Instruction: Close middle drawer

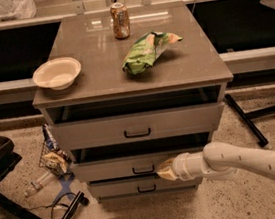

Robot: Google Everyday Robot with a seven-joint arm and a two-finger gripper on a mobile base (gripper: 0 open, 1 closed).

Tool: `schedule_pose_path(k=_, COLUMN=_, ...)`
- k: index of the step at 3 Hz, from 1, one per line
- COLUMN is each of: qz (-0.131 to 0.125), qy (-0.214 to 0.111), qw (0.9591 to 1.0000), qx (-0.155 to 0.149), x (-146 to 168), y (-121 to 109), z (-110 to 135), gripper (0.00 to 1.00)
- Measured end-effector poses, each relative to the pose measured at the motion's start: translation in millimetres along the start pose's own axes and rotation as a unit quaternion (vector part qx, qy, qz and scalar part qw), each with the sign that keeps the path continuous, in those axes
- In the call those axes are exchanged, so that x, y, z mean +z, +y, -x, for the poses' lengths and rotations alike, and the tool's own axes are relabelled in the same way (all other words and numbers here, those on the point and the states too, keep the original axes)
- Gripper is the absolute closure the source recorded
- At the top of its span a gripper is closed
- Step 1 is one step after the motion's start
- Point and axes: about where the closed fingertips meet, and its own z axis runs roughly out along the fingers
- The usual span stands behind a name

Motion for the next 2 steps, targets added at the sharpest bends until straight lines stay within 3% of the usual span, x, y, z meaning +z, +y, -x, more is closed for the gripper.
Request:
schedule_pose_path(k=1, qz=-0.051, qy=-0.019, qw=0.9977, qx=0.04, x=3.6, y=-39.8, z=-1.4, gripper=1.0)
schedule_pose_path(k=2, qz=-0.076, qy=-0.031, qw=0.9951, qx=0.055, x=3.8, y=-60.1, z=-1.3, gripper=1.0)
